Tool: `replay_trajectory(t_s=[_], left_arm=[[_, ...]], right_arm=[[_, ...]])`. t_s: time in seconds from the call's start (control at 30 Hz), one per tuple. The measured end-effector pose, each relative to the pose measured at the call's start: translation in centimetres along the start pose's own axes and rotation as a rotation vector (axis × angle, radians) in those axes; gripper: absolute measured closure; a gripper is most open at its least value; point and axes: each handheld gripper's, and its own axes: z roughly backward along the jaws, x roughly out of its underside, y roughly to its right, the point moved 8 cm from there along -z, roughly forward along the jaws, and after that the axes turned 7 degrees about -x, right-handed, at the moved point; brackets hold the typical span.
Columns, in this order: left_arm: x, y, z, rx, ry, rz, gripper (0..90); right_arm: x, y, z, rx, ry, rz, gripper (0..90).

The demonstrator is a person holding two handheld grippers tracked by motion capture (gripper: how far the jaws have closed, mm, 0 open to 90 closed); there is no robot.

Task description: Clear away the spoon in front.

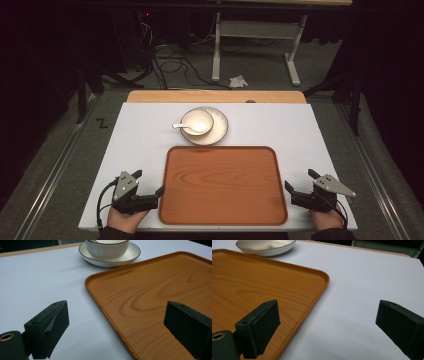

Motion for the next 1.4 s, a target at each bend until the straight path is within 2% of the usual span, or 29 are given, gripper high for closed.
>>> replay_trajectory(t_s=[0.23,0.47,0.63,0.83,0.97,1.07,1.13,1.23,1.33,1.4], left_arm=[[-0.3,0.0,0.1,0.009,0.016,0.010,6.7],[-0.3,-0.1,-0.2,0.015,0.018,0.034,7.0],[-0.4,0.1,-0.2,0.037,0.015,0.044,9.4],[-1.8,0.3,-1.3,0.054,-0.027,0.071,17.8],[-3.4,-0.3,-2.9,0.023,-0.012,0.051,37.9],[-5.0,-1.0,-4.3,0.029,0.008,0.094,54.1],[-6.3,-1.6,-5.2,0.012,0.032,0.115,61.3],[-7.9,-2.3,-6.6,-0.020,0.045,0.118,71.2],[-8.7,-2.7,-7.9,-0.042,0.041,0.110,81.0],[-9.2,-3.2,-8.9,-0.079,0.025,0.097,88.6]], right_arm=[[0.2,-0.3,-0.4,-0.006,-0.014,0.030,5.7],[0.3,0.1,-0.1,-0.006,-0.006,0.010,5.7],[0.2,0.2,0.0,-0.008,0.000,0.001,5.7],[0.0,0.0,0.1,-0.017,0.010,0.004,5.7],[-0.1,0.0,0.1,-0.019,0.013,0.006,5.7],[-0.2,0.1,0.1,-0.025,0.019,0.002,5.8],[-0.2,0.1,0.1,-0.026,0.021,0.006,5.7],[-0.2,0.2,0.3,-0.026,0.026,0.003,5.8],[-0.3,0.2,0.3,-0.028,0.029,0.000,5.7],[-0.3,0.2,0.3,-0.029,0.030,0.001,5.7]])
